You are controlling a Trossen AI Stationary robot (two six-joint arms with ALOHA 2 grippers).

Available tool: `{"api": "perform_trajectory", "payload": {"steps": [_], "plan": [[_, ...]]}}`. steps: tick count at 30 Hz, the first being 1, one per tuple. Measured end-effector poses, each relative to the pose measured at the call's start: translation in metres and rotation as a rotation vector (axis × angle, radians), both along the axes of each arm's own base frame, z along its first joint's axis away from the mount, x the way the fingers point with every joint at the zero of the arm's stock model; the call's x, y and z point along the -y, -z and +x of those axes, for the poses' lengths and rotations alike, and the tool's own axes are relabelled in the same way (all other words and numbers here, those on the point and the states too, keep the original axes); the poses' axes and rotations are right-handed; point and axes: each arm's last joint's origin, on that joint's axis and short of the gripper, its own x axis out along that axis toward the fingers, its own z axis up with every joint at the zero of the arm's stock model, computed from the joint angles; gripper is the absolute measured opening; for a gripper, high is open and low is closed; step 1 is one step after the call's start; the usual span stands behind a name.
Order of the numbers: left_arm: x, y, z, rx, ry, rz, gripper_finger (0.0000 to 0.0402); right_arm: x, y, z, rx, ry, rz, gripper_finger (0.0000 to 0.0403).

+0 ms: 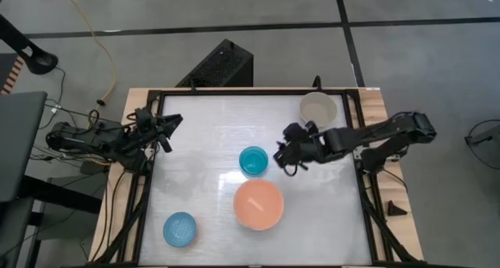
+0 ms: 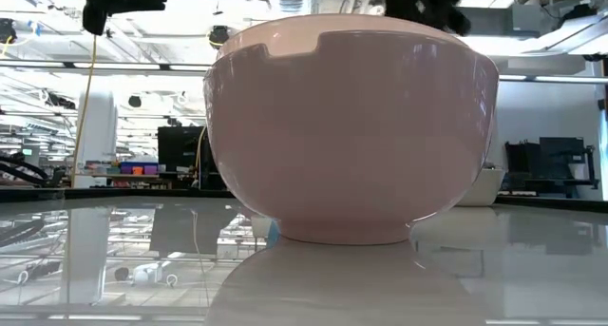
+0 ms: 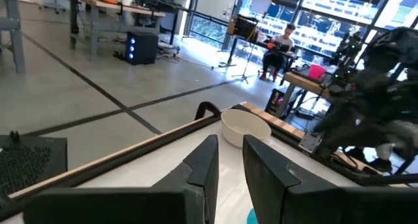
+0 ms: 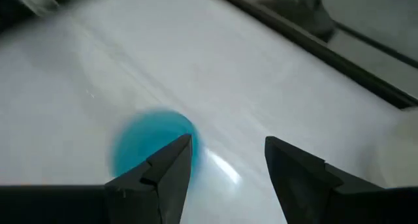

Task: Nest bowls inside each other
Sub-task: Stack the gray bowl on top of the orange bowl

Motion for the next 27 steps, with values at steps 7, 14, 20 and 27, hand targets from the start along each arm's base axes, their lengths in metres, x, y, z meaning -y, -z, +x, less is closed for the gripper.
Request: {"api": "perform_trajectory", "payload": {"steps": [7,14,20,27], "plan": [[0.0,0.0,0.0,0.014,0.006,-0.023,0.0059,0.052,0.025,-0.039,-0.192,0.017,0.086,0.023],[0.0,0.0,0.0,0.028,0.007,-0.043,0.0059,0.099,0.039,-0.066,-0.289,-0.032,0.171,0.023],[0.0,0.0,0.0,0.044,0.008,-0.066,0.0059,0.137,0.041,-0.076,-0.295,-0.101,0.2,0.023],[0.0,0.0,0.0,0.067,0.008,-0.097,0.0059,0.174,0.053,-0.084,-0.311,-0.156,0.27,0.023]]}}
